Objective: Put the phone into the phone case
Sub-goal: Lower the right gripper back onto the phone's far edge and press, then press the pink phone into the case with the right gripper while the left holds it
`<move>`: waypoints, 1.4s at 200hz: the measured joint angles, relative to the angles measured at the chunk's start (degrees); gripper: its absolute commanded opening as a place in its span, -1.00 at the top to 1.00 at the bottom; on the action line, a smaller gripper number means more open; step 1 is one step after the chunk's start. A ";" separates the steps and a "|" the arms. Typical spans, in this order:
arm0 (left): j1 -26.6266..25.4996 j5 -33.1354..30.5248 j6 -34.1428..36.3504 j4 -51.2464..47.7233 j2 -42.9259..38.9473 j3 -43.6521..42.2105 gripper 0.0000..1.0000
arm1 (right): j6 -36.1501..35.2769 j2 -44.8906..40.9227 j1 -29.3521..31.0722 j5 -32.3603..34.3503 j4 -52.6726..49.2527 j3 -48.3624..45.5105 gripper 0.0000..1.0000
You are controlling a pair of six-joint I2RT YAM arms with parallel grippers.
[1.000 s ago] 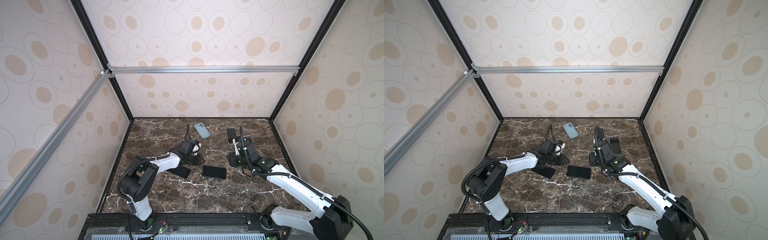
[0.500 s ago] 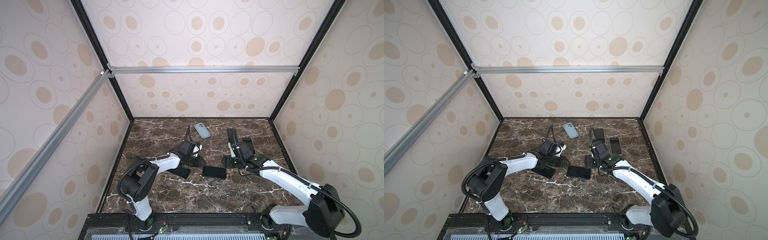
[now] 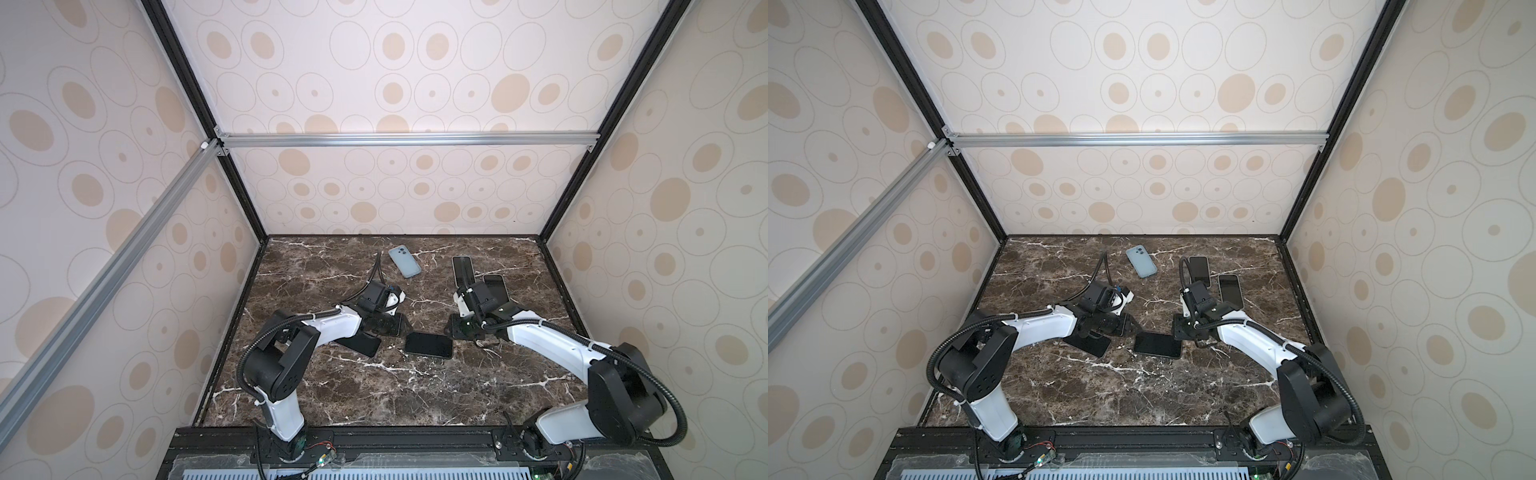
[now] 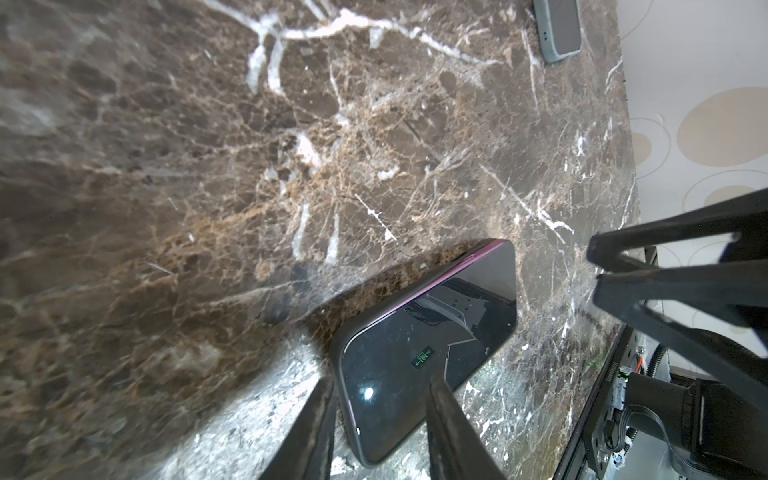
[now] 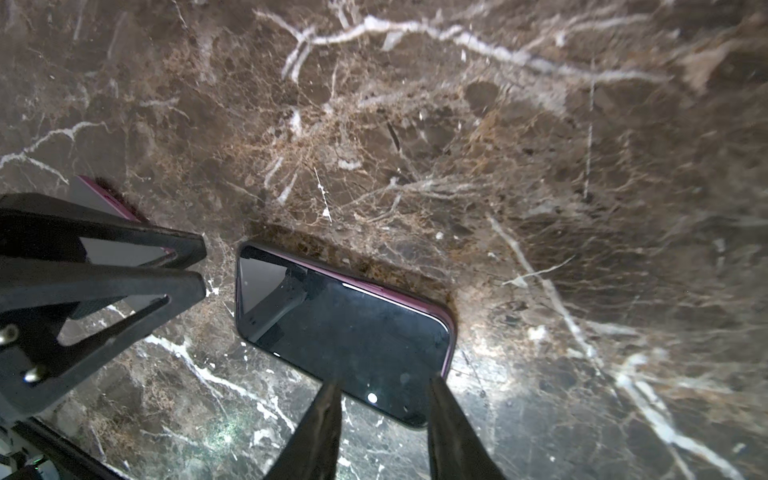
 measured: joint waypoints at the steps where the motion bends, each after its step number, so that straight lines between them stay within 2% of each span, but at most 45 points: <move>1: 0.00 0.00 0.00 0.00 0.07 0.00 0.26 | -0.02 0.13 0.00 -0.02 0.07 -0.02 0.30; 36: 0.00 0.00 0.00 -0.35 1.03 0.00 0.27 | 0.02 2.01 -0.24 -0.07 0.85 -1.09 0.42; 57: -0.15 0.11 0.00 -0.35 1.27 0.00 0.29 | 0.04 2.19 -0.44 0.44 1.07 -1.55 0.56; 130: -1.49 0.83 -0.02 -0.33 2.34 0.00 0.32 | -0.11 2.93 -1.18 2.34 1.14 -2.27 0.59; 163: -1.51 0.85 -0.02 -0.33 2.86 0.00 0.36 | -0.26 4.24 -1.40 2.10 1.68 -2.60 0.82; 280: -1.66 0.66 -0.04 -0.33 3.43 0.00 0.39 | -0.87 6.84 -1.81 1.75 3.21 -2.71 0.81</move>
